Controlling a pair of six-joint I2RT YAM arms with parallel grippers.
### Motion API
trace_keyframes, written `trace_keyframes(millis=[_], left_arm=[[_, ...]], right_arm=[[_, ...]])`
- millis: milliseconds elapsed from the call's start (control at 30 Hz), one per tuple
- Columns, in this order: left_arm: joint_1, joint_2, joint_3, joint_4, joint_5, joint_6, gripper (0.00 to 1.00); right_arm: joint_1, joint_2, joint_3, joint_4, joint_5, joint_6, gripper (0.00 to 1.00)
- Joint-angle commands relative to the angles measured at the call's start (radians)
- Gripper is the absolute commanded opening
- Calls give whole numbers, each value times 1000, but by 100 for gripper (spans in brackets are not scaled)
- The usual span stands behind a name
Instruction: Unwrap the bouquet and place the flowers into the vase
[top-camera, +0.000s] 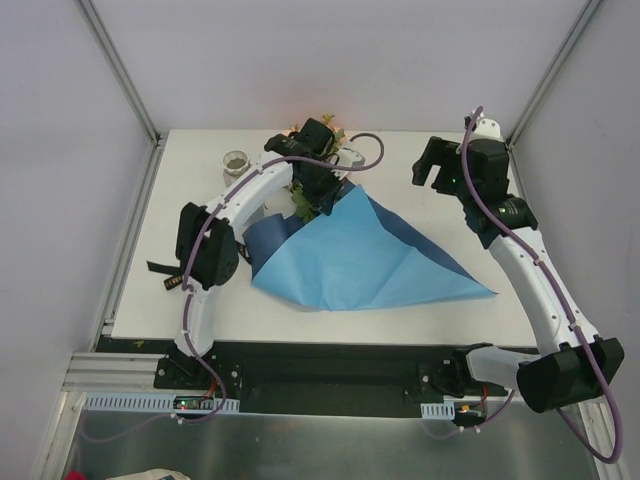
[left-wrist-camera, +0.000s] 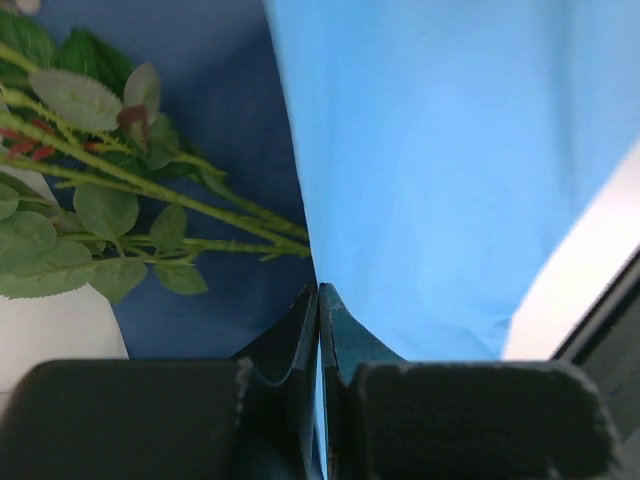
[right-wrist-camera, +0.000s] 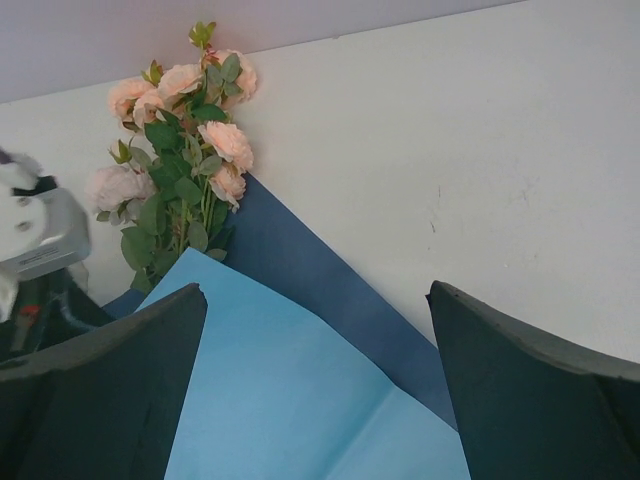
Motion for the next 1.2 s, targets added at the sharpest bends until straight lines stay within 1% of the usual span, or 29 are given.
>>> trace_keyframes(millis=[0,200,333,433,467,500,567,600,633,667,733,767,800,833,867,933,967,1000,1100,1167], left_arm=[[-72,-212,32,-61,31,-7,0],[-136,-369,-48,-99,56,-8,0],[-195,-469,-91,-142,86,10,0],[-222,-544,-132,-196,129,35,0],[-241,-581,-152,-208,169,46,0],[-247,-601,-201,-221,184,56,2],[-261,-651,-250,-230,227,93,5],[-265,-664,-295,-244,241,104,6],[-268,-676,-310,-256,254,127,10],[-273,-685,-320,-268,267,139,11],[-282,-704,-338,-314,326,168,15],[-287,-716,-341,-328,346,176,15],[-297,-720,-344,-342,372,190,17],[-304,-725,-346,-351,378,196,20],[-310,-731,-347,-378,381,202,25],[-324,-731,-344,-420,401,237,30],[-325,-739,-347,-440,402,243,36],[-327,-743,-356,-449,402,250,39],[-328,-765,-367,-460,396,268,45],[-328,-773,-360,-458,369,267,49]], right_arm=[[-6,-32,52,-1,17,12,97],[-8,-60,50,-36,61,-11,97],[-40,-87,36,-41,51,-3,96],[-72,-98,23,-44,17,23,96],[-77,-95,21,-44,-7,27,97],[-77,-93,18,-47,-26,33,97],[-75,-78,3,-51,-88,62,99],[-74,-75,-10,-50,-112,75,97],[-72,-67,-22,-51,-147,85,95],[-45,-67,-51,-48,-162,90,94],[7,-67,-72,-57,-146,76,93],[72,-66,-82,-63,-130,61,93],[104,-64,-98,-74,-117,60,93],[135,-60,-106,-79,-86,58,93],[193,-60,-115,-85,-63,58,92],[244,-66,-151,-90,-37,69,91],[291,-73,-160,-94,-15,70,91],[313,-81,-172,-111,-11,79,91],[405,-155,-232,-152,3,113,91],[497,-225,-289,-189,18,141,90]])
